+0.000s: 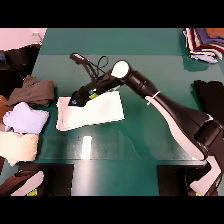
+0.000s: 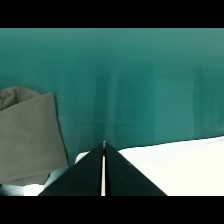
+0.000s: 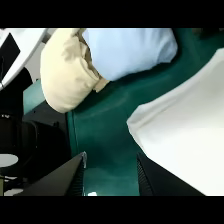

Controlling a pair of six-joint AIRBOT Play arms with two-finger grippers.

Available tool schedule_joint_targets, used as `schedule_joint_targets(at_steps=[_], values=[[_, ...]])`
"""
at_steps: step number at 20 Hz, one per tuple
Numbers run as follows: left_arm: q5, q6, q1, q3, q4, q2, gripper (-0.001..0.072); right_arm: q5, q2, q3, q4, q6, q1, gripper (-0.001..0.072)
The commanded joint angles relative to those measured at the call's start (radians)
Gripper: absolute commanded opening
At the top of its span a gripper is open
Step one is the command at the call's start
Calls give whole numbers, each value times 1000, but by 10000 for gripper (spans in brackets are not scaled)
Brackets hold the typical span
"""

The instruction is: Fold the shirts.

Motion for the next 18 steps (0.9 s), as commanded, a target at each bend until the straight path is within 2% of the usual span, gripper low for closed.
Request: schedule_joint_targets(at_steps=[1, 3, 5, 7, 8, 9, 10, 11, 12, 14, 18], values=[[-36, 12, 16, 1, 6, 10, 31, 203, -27, 29, -126, 69, -102, 366], [-44, 12, 16, 1, 6, 10, 31, 288, -27, 28, -158, 101, -188, 366], [-47, 15, 16, 1, 6, 10, 31, 311, -2, -37, -176, 119, -278, 366], [-55, 26, 16, 1, 5, 10, 31, 257, 74, -209, -178, 123, -370, 339], [-56, 29, 16, 1, 4, 10, 31, 209, 119, -309, -182, 139, -411, 306], [-57, 29, 16, 1, 2, 10, 31, 137, 167, -425, -179, 150, -449, 306], [-60, 29, 16, 1, -3, 9, 31, 61, 209, -529, -167, 151, -477, 323], [-60, 29, 16, 1, -13, 9, 31, -24, 244, -634, -129, 151, -499, 518], [-59, 29, 16, 1, -23, 9, 31, -84, 257, -705, -78, 151, -510, 641], [-58, 29, 16, 1, -35, 9, 31, -111, 232, -772, 4, 147, -512, 635], [-55, 29, 16, 1, -52, 9, 31, -136, 134, -772, 154, 69, -434, 623]])
